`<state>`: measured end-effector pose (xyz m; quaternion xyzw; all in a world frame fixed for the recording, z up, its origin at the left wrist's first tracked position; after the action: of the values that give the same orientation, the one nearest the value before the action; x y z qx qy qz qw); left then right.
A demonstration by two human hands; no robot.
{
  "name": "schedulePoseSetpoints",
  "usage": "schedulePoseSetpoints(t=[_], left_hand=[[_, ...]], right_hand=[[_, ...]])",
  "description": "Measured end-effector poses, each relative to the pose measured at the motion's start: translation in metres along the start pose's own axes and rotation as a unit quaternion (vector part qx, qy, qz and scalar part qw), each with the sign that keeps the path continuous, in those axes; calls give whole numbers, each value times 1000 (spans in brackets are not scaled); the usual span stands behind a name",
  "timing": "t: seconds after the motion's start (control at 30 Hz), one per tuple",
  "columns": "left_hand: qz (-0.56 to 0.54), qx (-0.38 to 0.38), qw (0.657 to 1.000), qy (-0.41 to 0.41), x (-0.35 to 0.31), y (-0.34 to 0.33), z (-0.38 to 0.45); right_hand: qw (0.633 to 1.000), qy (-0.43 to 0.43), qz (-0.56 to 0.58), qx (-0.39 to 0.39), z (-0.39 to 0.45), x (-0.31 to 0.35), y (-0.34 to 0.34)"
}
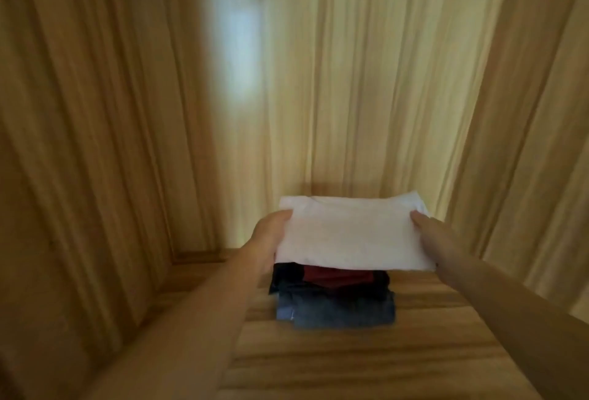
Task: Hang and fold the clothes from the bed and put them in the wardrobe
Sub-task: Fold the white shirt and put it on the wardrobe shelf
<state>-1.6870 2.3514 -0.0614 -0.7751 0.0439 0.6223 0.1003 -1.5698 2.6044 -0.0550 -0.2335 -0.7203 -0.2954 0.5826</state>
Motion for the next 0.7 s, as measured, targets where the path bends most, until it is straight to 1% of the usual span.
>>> schedulePoseSetpoints(t=[0.07,0.13,0.23,0.33,0.47,0.53,0.6,0.7], left_hand=[[-25,-11,999,-18,-8,4,32],[-25,-10,999,-36,-7,6,62],[14,-6,998,-60,5,4,92],[36,-18,997,-61,19,1,113],[38,-23,998,-34,43,-2,133],[65,-27,997,-17,62,-1,138],[92,-31,995,13,84,1,139],[76,-13,995,63,116,2,135]], right_hand=[[1000,16,13,8,27,14,-19],[999,51,7,9,49,17,-35],[999,42,-8,2,83,0,-54],[1000,20,-8,-7,101,-18,-65],[999,1,-28,-22,120,-32,-71],[998,-21,-53,-22,125,-42,-72],[996,-43,-81,-9,128,-60,-74],[991,-61,-118,14,128,-85,-76]])
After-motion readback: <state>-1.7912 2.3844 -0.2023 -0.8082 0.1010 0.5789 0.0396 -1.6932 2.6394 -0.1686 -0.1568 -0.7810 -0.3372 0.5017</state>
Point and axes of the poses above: each hand's wrist, its own z-axis towards the middle knuckle, its own y-axis out of the back of the hand, x = y × z, the point moved 3 cm from there along z, towards the middle knuckle, and after that the axes turned 2 degrees about -y, right-handed, at the moved point
